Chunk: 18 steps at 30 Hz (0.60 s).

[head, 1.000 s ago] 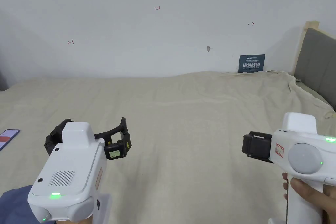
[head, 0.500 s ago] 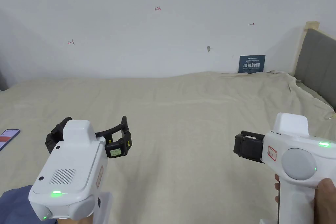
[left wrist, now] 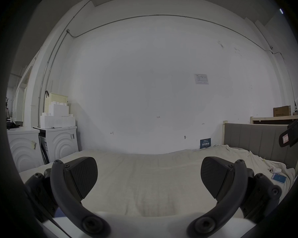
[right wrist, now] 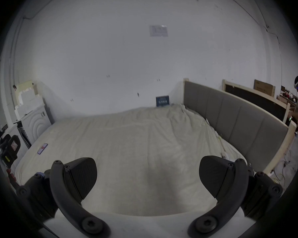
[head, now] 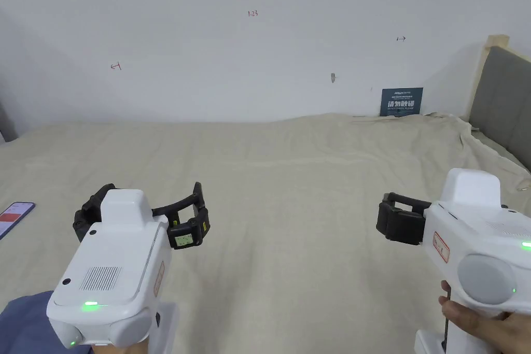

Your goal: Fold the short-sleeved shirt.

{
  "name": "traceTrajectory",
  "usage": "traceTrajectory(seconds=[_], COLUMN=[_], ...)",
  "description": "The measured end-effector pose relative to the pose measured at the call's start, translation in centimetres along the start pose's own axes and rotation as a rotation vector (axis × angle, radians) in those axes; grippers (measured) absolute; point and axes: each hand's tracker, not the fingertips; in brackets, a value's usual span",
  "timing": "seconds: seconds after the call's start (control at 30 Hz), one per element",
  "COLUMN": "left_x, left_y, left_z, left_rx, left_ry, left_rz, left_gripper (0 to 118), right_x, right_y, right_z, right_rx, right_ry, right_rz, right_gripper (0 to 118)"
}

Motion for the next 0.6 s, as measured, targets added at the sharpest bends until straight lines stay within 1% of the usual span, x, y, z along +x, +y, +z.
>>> traceTrajectory(seconds=[0.1, 0.13, 0.2, 0.27, 0.33, 0.47, 0.6], left_x=[0.0, 0.0, 0.0, 0.0, 0.0, 0.0, 0.0], left_y=[0.0, 0.0, 0.0, 0.0, 0.1, 0.1, 0.1], left_z=[0.0, 0.0, 0.1, 0.1, 0.1, 0.3, 0.4], left_rx=[0.002, 0.003, 0.003, 0.003, 0.005, 0.009, 0.015], left_ry=[0.001, 0.002, 0.0, -0.004, -0.004, -0.004, -0.007], left_rz=[-0.003, -0.003, -0.002, -0.002, -0.005, -0.005, -0.01], left_gripper=[118, 118, 118, 118, 118, 118, 118], right_x=[0.2, 0.1, -0.1, -0.4, -0.5, -0.5, -0.6], right_y=[-0.9, -1.1, -1.2, -1.3, -1.5, -1.6, -1.6], right_z=[0.8, 1.0, 1.2, 1.4, 1.7, 1.9, 2.2], right_rx=[0.169, 0.222, 0.236, 0.277, 0.327, 0.35, 0.355], right_ry=[0.03, 0.039, 0.027, -0.012, -0.023, -0.015, -0.009], right_rz=[-0.01, -0.002, 0.044, 0.061, 0.079, 0.105, 0.11], right_gripper=[117, 117, 118, 118, 118, 118, 118])
